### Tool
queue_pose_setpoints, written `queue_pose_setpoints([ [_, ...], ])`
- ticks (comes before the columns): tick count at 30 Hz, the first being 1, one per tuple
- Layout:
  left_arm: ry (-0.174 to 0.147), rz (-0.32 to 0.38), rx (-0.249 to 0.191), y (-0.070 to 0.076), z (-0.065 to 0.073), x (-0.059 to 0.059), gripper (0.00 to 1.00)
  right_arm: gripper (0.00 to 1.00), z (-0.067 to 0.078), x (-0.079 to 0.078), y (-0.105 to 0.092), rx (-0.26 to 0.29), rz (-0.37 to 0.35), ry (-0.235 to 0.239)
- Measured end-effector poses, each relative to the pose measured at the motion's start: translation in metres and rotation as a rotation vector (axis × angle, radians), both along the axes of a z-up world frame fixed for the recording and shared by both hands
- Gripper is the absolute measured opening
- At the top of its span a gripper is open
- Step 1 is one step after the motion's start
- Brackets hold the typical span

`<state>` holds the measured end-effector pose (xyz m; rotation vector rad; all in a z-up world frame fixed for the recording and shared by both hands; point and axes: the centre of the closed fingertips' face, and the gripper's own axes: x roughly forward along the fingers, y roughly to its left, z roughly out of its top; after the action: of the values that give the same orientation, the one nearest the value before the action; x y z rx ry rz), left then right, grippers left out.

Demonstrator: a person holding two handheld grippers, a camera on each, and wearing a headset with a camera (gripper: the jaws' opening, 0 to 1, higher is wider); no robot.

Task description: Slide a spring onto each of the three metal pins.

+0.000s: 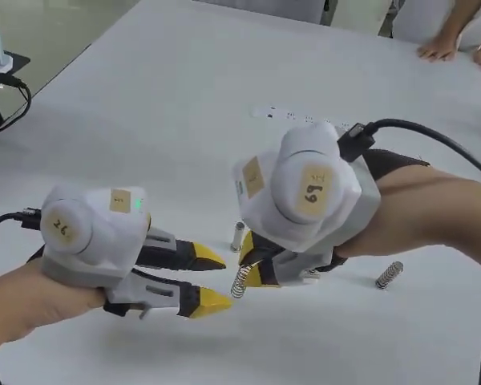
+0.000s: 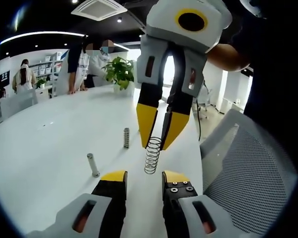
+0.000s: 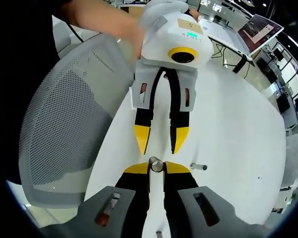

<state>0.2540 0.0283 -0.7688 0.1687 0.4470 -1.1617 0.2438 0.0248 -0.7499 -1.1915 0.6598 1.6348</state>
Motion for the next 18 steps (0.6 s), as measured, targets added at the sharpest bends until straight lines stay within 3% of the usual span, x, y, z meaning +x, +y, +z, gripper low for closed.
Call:
queue_pose_setpoints([
  [6, 0.005, 0.010, -0.001, 0.005, 0.004, -0.001, 0.25, 0.06, 0.001, 0.001, -0.002, -0.019, -0.003, -0.022],
  [18, -0.045, 0.054, -0.021, 0.019, 0.018, -0.002, 0.48, 0.07, 0.005, 0.001, -0.008, -0.030, -0.059, -0.021],
])
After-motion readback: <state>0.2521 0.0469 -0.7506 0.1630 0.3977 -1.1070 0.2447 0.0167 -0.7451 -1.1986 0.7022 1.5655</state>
